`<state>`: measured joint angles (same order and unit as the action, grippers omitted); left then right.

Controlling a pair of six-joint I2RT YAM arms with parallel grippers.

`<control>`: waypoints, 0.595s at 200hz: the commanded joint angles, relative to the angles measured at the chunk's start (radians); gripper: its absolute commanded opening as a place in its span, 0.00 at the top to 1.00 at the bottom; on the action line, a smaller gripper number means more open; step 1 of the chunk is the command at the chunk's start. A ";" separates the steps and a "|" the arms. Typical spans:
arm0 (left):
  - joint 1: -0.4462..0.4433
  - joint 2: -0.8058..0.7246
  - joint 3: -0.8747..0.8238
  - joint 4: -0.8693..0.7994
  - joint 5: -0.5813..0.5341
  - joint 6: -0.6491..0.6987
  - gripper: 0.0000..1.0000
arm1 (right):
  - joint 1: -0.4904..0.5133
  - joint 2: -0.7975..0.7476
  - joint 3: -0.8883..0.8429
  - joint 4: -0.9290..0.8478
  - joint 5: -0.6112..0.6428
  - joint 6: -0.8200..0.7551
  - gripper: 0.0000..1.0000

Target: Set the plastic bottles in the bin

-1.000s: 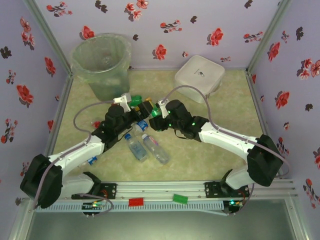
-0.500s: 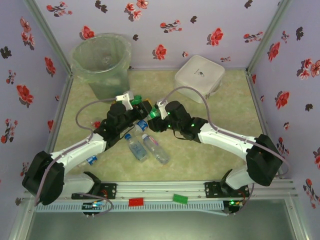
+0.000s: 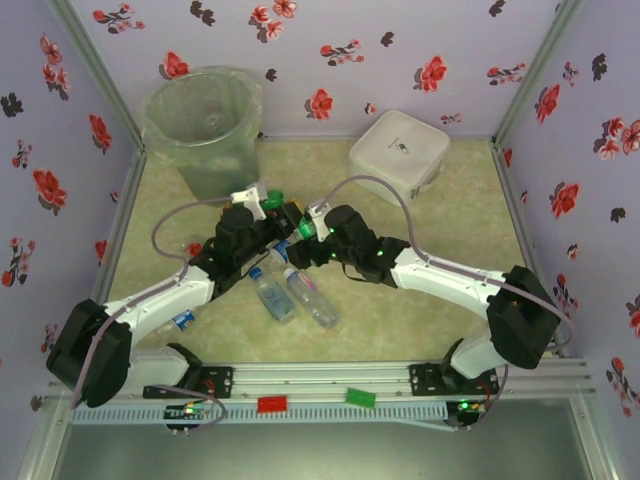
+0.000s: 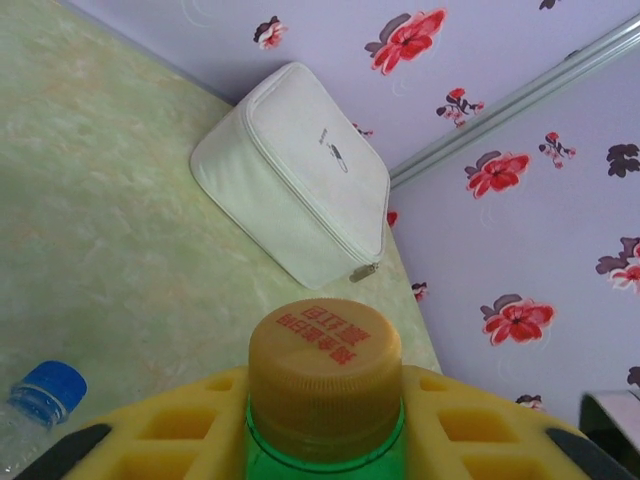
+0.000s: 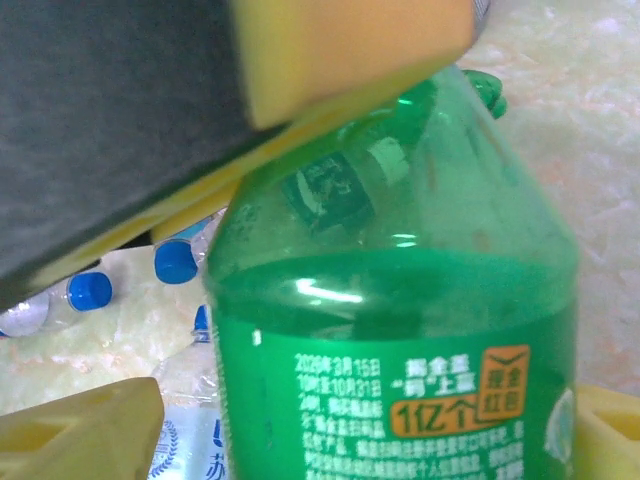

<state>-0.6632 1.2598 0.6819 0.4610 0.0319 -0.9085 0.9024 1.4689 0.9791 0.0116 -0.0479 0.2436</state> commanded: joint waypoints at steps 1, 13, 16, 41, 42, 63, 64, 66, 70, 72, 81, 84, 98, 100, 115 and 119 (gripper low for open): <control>0.004 0.001 0.027 0.008 -0.063 0.020 0.79 | 0.009 -0.056 -0.023 0.065 0.030 0.000 0.04; 0.018 -0.004 0.053 -0.044 -0.083 0.052 0.79 | 0.009 -0.089 -0.040 0.072 0.046 0.000 0.00; 0.025 -0.007 0.061 -0.059 -0.087 0.060 0.79 | 0.008 -0.096 -0.046 0.073 0.050 -0.001 0.00; 0.084 -0.021 0.149 -0.151 -0.071 0.119 0.79 | 0.006 -0.161 -0.080 0.071 0.109 -0.003 0.00; 0.086 -0.023 0.152 -0.155 -0.070 0.121 0.79 | 0.005 -0.163 -0.082 0.071 0.111 -0.004 0.00; 0.123 -0.043 0.249 -0.231 -0.074 0.232 0.79 | 0.001 -0.196 -0.105 0.066 0.174 -0.008 0.00; 0.125 -0.043 0.254 -0.235 -0.073 0.238 0.79 | 0.001 -0.196 -0.106 0.065 0.179 -0.008 0.00; 0.128 -0.044 0.266 -0.245 -0.074 0.248 0.79 | 0.000 -0.199 -0.107 0.065 0.187 -0.008 0.00; 0.136 -0.043 0.289 -0.265 -0.076 0.271 0.79 | 0.000 -0.200 -0.112 0.064 0.202 -0.009 0.00; 0.140 -0.043 0.301 -0.273 -0.078 0.282 0.79 | -0.002 -0.200 -0.112 0.063 0.210 -0.009 0.00; 0.163 -0.034 0.354 -0.312 -0.079 0.329 0.78 | -0.001 -0.200 -0.115 0.054 0.241 -0.005 0.00; 0.171 -0.031 0.373 -0.325 -0.077 0.343 0.78 | -0.002 -0.199 -0.115 0.051 0.254 -0.004 0.00; 0.216 -0.004 0.470 -0.397 -0.058 0.404 0.78 | -0.004 -0.193 -0.114 0.036 0.287 0.006 0.00; 0.222 0.002 0.484 -0.409 -0.055 0.412 0.78 | -0.004 -0.191 -0.113 0.034 0.291 0.008 0.00; 0.277 0.035 0.577 -0.460 -0.033 0.457 0.78 | -0.004 -0.186 -0.115 0.028 0.311 0.025 0.00; 0.292 0.045 0.604 -0.466 -0.023 0.465 0.78 | -0.004 -0.184 -0.115 0.027 0.314 0.029 0.00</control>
<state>-0.4412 1.2675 1.1488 0.1089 -0.0170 -0.5869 0.9031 1.2774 0.8791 0.0494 0.1757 0.2470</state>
